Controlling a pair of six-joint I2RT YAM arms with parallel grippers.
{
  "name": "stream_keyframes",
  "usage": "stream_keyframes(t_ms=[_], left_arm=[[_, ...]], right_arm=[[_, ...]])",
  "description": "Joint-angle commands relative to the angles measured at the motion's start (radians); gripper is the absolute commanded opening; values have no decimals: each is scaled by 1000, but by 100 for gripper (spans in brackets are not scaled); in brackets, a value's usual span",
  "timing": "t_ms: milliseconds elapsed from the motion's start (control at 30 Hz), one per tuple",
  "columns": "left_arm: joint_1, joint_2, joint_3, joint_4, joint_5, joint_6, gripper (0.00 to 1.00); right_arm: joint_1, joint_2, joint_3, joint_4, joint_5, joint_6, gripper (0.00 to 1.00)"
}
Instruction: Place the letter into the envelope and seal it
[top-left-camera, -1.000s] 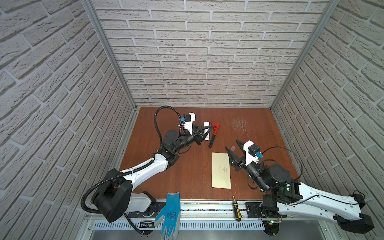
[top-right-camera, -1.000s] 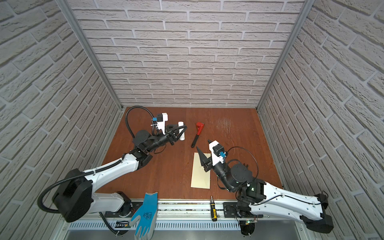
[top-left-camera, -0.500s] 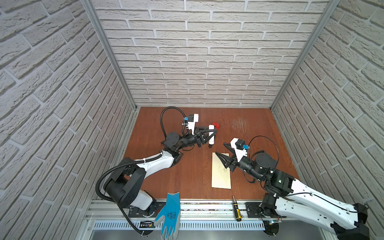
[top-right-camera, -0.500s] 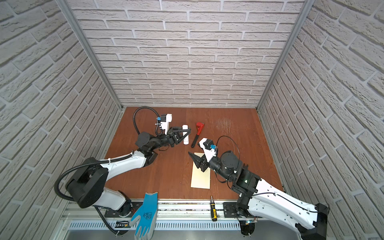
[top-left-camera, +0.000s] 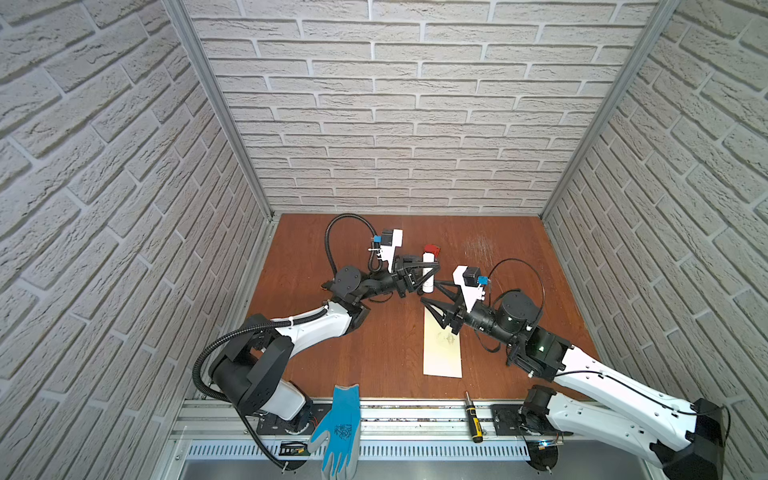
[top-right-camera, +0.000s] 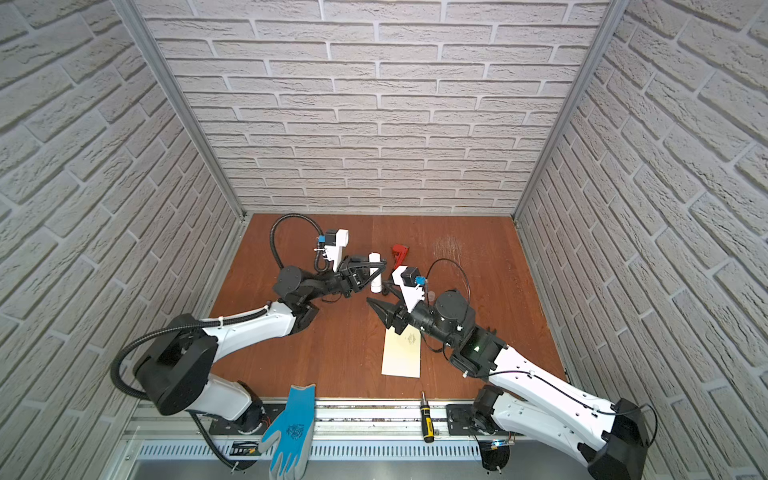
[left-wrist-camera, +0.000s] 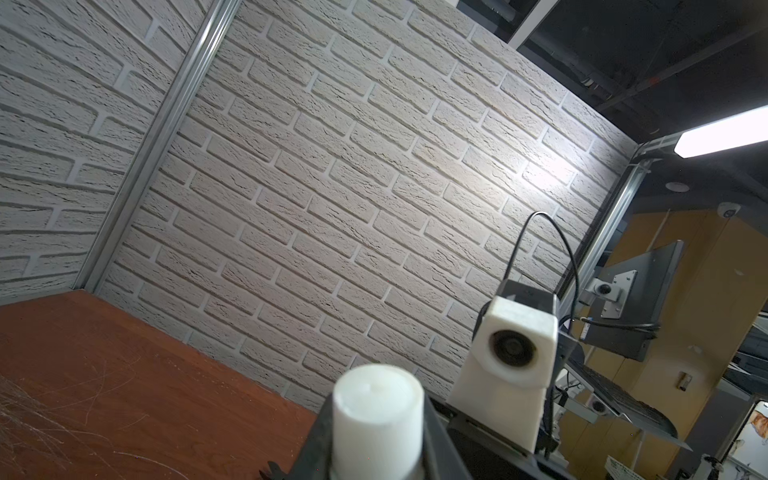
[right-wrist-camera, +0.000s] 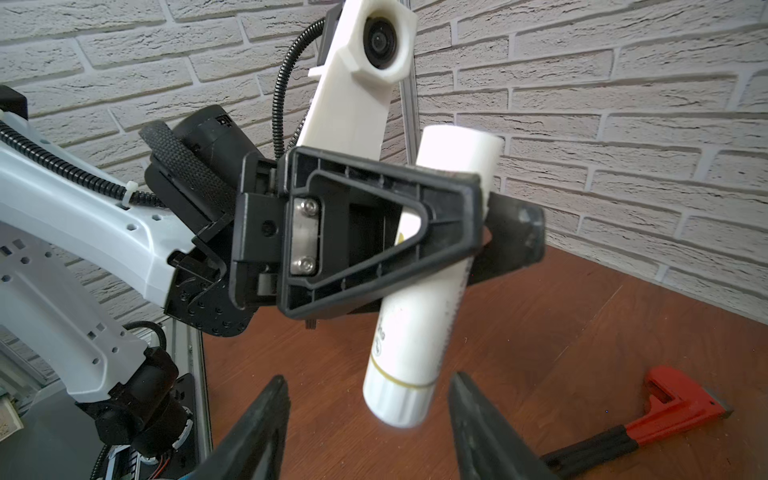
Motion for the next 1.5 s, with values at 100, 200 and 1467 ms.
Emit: stream_keyframes(t_ms=[100,200,1467], left_arm=[[-10,7,40,93,23,11,0],[-13,11,44,93,24,12,0],[-114,-38,3,-190,-340,263,0]], right_arm=[[-38,2,4,93,-59,38,55],[-48,9,4,97,-80,46,51],[112,-72,137,-60,314,-70,6]])
